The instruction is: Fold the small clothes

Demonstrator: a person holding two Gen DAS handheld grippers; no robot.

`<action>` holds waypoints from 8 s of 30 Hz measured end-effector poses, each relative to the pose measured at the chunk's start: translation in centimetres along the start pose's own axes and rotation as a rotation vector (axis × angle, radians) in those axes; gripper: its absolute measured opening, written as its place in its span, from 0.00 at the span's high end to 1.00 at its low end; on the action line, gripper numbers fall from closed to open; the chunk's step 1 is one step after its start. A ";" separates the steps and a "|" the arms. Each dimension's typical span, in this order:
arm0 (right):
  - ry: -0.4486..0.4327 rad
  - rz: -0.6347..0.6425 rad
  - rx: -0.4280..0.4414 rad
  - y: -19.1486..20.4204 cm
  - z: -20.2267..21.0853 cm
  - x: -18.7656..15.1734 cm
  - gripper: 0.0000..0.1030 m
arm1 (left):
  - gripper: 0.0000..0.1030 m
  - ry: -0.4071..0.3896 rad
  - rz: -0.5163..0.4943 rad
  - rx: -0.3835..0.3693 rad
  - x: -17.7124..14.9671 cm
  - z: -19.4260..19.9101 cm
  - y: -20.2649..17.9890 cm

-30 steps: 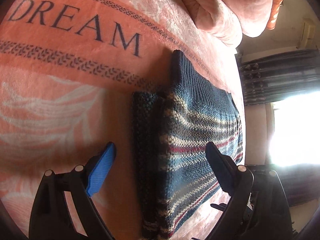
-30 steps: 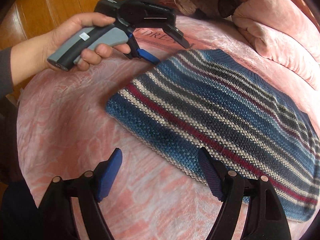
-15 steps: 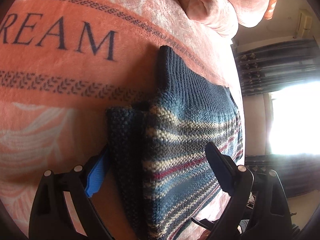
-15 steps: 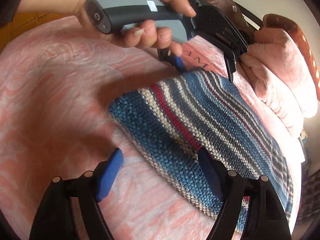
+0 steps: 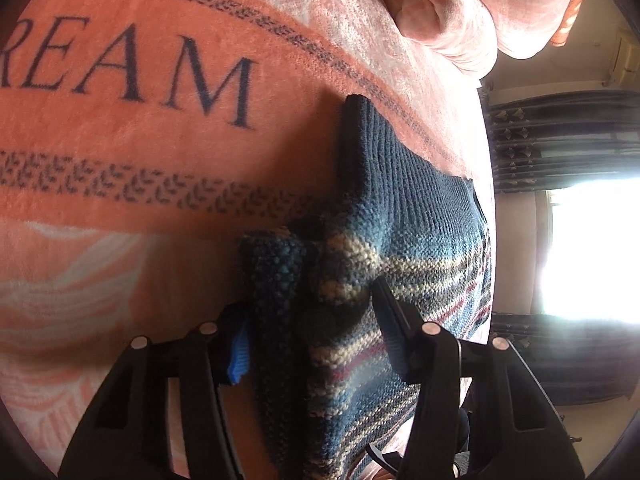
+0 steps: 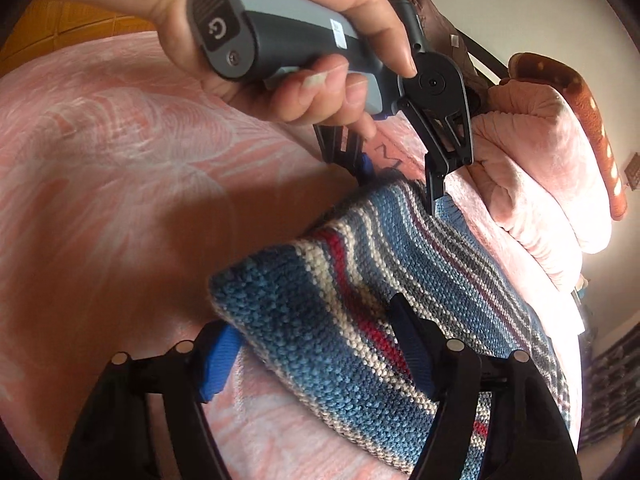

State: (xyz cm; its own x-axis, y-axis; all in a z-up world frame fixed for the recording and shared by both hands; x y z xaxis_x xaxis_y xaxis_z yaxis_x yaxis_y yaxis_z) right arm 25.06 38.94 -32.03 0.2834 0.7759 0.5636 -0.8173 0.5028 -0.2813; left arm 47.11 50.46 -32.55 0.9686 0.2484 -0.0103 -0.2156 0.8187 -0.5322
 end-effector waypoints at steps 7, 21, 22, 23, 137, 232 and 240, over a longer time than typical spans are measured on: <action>-0.015 -0.046 0.025 0.2 0.1 0.6 0.61 | 0.72 0.010 0.021 -0.017 0.1 0.1 0.3; -0.078 -0.153 0.078 -3.2 3.8 1.5 0.82 | 0.77 0.018 -0.004 0.076 0.2 2.3 -3.1; -0.085 -0.161 0.078 -3.5 4.2 1.6 0.82 | 0.77 0.016 -0.010 0.085 0.3 2.6 -3.5; -0.091 -0.169 0.078 -3.9 4.6 1.7 0.83 | 0.77 0.015 -0.014 0.090 0.3 2.9 -4.0; -0.270 -1.164 0.237 -35.7 14.7 -31.2 0.87 | 0.81 0.035 -0.320 0.535 -1.0 -18.1 -46.5; -0.139 -1.242 0.862 -52.5 3.6 -27.1 0.90 | 0.91 -0.113 -0.141 -0.114 -2.2 -12.6 -27.1; -0.075 -1.194 0.883 -46.2 6.6 -31.6 1.00 | 0.77 -0.086 -0.292 -0.137 -8.8 -12.5 -29.0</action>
State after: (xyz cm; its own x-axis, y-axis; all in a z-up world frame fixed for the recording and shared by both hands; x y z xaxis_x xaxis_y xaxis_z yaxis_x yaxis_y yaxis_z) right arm 50.60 -11.36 -31.77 0.9857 0.0470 0.1618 -0.1669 0.4030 0.8999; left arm 46.39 18.04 -27.56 0.9718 0.0607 0.2281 0.0943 0.7860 -0.6110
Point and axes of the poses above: each gripper's, at about its wrist camera, not at the fingertips, and z roughly against the way its jaws point, y to its left, x to its top, the point moved 3 cm from there along -z, roughly the way its jaws point, and after that the axes turned 12 degrees about x, right-handed, at the moved point
